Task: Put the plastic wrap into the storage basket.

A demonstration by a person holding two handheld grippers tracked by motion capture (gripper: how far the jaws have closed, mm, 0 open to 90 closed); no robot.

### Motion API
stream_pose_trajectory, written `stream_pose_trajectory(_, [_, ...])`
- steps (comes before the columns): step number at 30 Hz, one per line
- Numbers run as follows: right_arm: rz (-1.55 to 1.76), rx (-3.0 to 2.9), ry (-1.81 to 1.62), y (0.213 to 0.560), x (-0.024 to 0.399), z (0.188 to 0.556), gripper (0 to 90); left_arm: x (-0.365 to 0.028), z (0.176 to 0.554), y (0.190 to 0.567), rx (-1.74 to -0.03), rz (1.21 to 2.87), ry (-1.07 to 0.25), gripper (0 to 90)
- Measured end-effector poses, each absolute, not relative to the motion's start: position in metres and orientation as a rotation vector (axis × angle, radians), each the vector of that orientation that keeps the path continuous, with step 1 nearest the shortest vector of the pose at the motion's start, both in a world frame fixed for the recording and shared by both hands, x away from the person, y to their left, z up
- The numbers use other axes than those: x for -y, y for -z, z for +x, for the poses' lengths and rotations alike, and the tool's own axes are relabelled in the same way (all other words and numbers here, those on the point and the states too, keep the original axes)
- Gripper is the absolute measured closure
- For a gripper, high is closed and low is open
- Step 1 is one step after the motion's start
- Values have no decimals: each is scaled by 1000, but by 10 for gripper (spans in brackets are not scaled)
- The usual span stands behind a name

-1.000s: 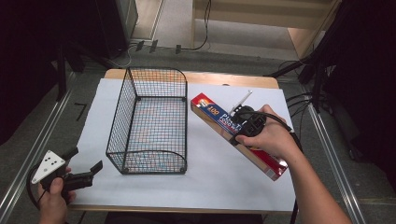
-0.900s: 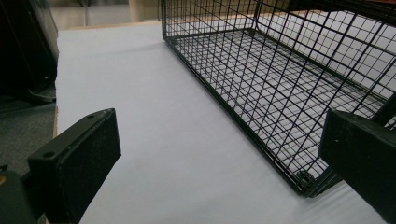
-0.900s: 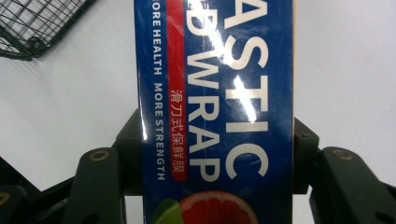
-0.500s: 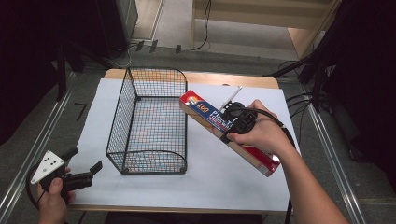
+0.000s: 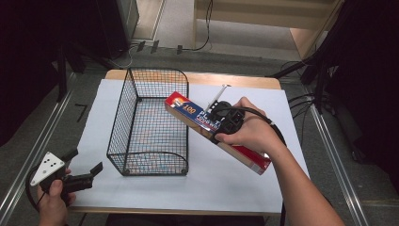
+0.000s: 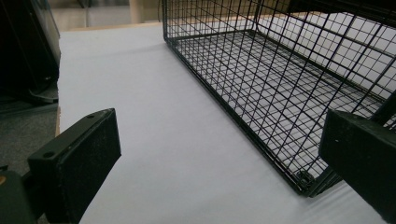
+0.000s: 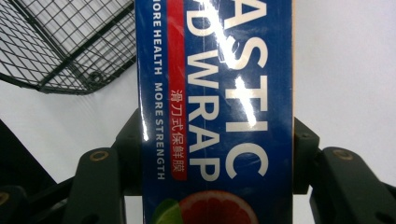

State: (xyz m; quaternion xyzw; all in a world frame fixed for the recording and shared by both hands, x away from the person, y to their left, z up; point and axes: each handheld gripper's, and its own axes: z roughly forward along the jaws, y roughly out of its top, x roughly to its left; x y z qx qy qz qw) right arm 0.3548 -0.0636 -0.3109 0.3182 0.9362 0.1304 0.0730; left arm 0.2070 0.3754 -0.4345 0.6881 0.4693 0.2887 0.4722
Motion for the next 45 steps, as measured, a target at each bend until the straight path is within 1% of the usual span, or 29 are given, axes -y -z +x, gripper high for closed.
stream_pose_trajectory(12, [863, -2847, -399, 308, 35, 351, 415, -376, 207, 434, -1146, 1686, -709, 0])
stream_pose_trajectory(28, [733, -2894, -396, 313, -2, 348, 413, -377, 206, 434, -1147, 1676, -707, 0])
stream_pose_trajectory(45, [637, -2942, -356, 325, -25, 343, 413, -377, 206, 434, -1146, 1677, -707, 0])
